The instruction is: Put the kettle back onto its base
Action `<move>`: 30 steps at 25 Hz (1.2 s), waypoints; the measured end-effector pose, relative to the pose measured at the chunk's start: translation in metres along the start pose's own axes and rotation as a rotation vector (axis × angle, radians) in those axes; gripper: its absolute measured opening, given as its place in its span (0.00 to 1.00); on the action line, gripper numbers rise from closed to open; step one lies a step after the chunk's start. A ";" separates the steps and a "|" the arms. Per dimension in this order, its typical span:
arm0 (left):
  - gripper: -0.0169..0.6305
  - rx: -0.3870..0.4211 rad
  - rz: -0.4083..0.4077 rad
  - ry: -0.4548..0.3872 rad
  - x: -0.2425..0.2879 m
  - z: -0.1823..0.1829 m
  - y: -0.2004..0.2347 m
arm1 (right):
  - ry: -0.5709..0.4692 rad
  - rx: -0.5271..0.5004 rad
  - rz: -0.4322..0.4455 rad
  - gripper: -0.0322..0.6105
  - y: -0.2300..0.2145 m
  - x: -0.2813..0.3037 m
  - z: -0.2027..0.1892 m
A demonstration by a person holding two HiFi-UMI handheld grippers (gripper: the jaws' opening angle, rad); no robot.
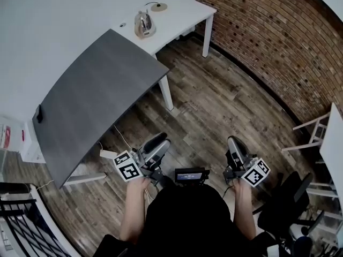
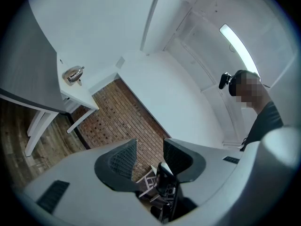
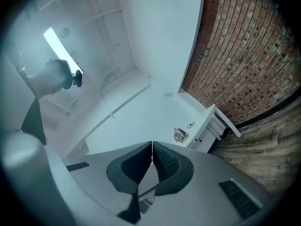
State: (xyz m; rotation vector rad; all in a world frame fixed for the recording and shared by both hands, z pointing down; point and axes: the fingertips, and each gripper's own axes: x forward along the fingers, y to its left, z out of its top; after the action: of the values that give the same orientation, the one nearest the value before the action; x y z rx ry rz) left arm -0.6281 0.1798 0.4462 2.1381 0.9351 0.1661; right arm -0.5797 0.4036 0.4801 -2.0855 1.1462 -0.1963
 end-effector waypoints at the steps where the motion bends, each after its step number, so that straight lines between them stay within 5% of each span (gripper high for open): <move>1: 0.30 -0.001 0.003 0.001 0.002 -0.003 0.001 | 0.004 -0.004 -0.003 0.07 -0.003 -0.003 -0.001; 20: 0.30 0.011 0.028 0.106 0.085 -0.028 0.015 | -0.005 -0.019 -0.056 0.08 -0.071 -0.042 0.036; 30: 0.30 -0.040 -0.030 0.091 0.163 0.001 0.076 | 0.021 -0.077 -0.126 0.08 -0.121 -0.002 0.079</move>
State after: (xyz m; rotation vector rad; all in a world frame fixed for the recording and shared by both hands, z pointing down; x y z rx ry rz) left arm -0.4671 0.2562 0.4702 2.0934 1.0071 0.2666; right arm -0.4641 0.4874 0.5048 -2.2307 1.0507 -0.2372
